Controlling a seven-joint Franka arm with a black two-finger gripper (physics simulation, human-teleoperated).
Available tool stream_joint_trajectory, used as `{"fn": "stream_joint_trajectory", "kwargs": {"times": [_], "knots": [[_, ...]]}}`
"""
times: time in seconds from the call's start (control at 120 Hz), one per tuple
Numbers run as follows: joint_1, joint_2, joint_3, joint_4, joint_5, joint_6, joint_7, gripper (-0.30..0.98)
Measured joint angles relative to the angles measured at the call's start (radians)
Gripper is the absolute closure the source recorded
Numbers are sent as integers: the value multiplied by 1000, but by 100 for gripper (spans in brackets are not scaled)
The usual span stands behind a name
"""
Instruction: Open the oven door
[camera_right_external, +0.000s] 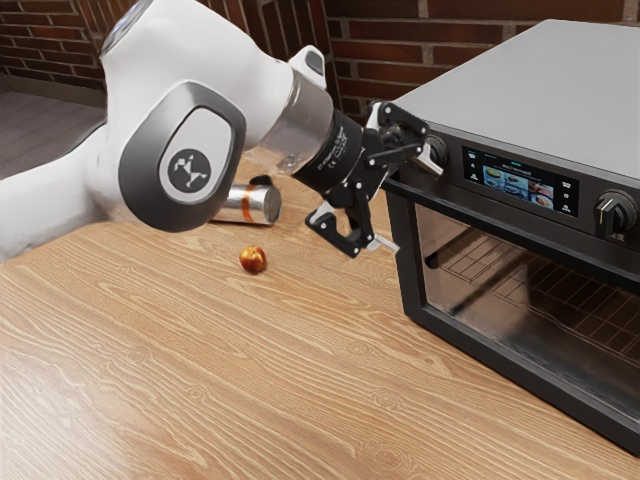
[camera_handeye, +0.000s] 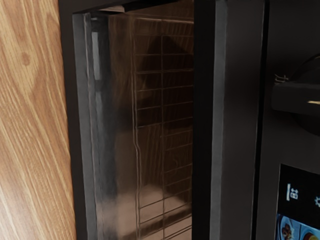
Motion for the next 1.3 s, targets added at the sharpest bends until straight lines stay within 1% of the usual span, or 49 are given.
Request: {"fn": "stream_joint_trajectory", "kwargs": {"times": [0.083,0.558,0.95,1.008,1.058,1.15,1.2,1.3], "knots": [[0,30,0,30,0,10,-21,0],[8,95,2,69,2,27,-69,0],[3,137,7,58,-3,30,-75,0],[-10,145,20,58,-4,30,-76,0],[15,152,-4,57,-4,30,-76,0],[6,163,4,57,-6,31,-77,0],[5,155,4,39,-7,34,-77,0],[4,65,9,-81,-10,58,-78,0]]}}
